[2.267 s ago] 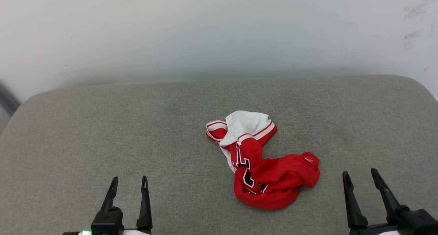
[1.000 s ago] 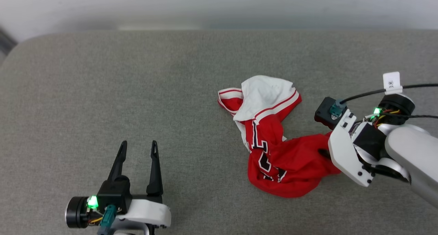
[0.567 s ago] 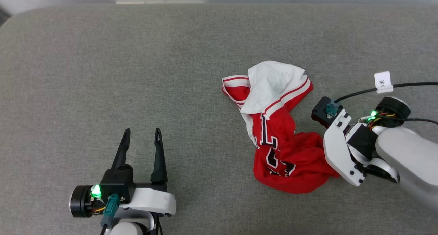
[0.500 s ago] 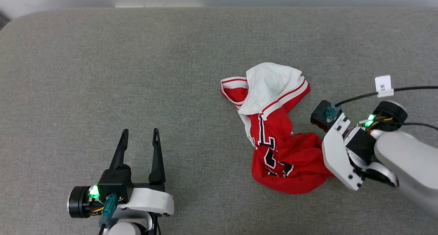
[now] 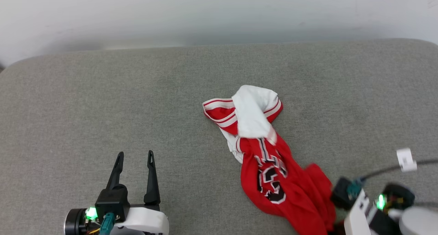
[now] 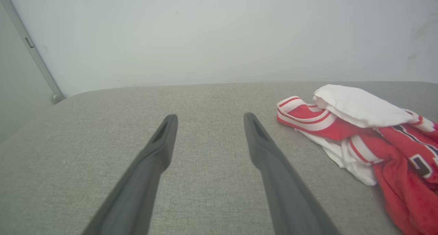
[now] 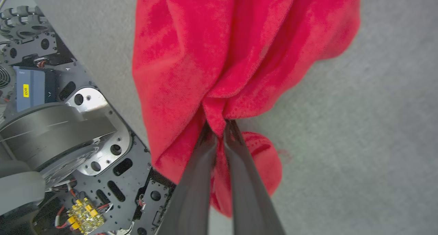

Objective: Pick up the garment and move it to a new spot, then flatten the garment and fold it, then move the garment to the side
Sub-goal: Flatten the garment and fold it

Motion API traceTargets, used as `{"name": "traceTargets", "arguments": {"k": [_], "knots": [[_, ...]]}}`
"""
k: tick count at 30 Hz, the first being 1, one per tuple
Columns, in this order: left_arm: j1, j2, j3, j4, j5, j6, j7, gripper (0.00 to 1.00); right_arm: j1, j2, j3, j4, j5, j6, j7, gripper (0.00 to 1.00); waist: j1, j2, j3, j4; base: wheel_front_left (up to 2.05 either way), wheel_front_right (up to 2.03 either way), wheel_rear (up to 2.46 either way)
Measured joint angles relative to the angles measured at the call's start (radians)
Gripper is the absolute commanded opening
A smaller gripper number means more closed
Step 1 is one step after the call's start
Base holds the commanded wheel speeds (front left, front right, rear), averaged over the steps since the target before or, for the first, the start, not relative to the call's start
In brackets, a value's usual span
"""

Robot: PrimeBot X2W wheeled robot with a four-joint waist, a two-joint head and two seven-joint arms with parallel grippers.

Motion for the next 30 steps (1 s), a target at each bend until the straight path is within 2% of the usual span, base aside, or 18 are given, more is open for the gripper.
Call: {"name": "traceTargets", "arguments": {"k": [4,8,9,10,13,16,21,24,27,30], "knots": [[0.012,0.000,0.005,-0.004,0.003,-0.001,0.000,1.00,0.156,-0.027,-0.011,-0.011,0.060,0.000,-0.046,0.00,0.0000,0.0000,-0.012,-0.005,0.00,0.00,0.00],[0.019,0.000,0.012,-0.005,0.007,-0.002,0.000,1.00,0.266,-0.010,-0.063,0.049,0.064,0.000,-0.107,0.00,0.0000,0.0000,-0.013,-0.007,0.00,0.00,0.00],[0.021,0.000,0.013,-0.005,0.007,-0.002,0.000,1.00,0.281,0.000,-0.083,0.064,0.053,0.000,-0.128,0.31,0.0000,0.0000,-0.014,-0.008,0.00,0.00,0.00],[0.024,0.000,0.014,-0.004,0.008,-0.002,0.000,1.00,0.294,0.011,-0.105,0.076,0.041,0.001,-0.145,1.00,0.0000,0.0000,-0.017,-0.009,0.00,0.00,0.00],[0.043,0.000,0.017,-0.002,0.008,-0.002,0.000,1.00,0.317,0.032,-0.187,0.079,0.019,0.000,-0.193,1.00,0.0000,0.0000,-0.029,-0.016,0.00,0.00,0.00],[0.055,0.000,0.019,0.001,0.009,-0.002,0.000,1.00,0.317,0.012,-0.282,0.043,-0.024,0.000,-0.206,1.00,0.0000,0.0000,-0.043,-0.024,0.00,0.00,0.00],[0.057,0.000,0.017,0.000,0.012,-0.002,0.000,1.00,0.299,-0.045,-0.477,-0.075,-0.090,0.000,-0.185,1.00,-0.0001,0.0000,-0.053,-0.028,0.00,0.00,0.00],[0.056,0.000,0.014,-0.006,0.012,-0.001,0.000,1.00,0.243,-0.043,-0.566,-0.150,-0.123,0.000,-0.138,1.00,-0.0001,0.0000,-0.043,-0.026,0.00,0.00,0.00],[0.044,0.000,0.006,-0.009,0.012,-0.001,0.000,1.00,0.149,-0.028,-0.591,-0.203,-0.176,0.000,-0.063,1.00,-0.0001,0.0000,-0.027,-0.019,0.00,0.00,0.00],[0.026,0.000,-0.005,-0.011,0.012,-0.001,0.000,1.00,0.042,0.013,-0.548,-0.229,-0.182,0.000,0.030,1.00,0.0000,0.0000,-0.007,-0.010,0.00,0.00,0.00]]}}
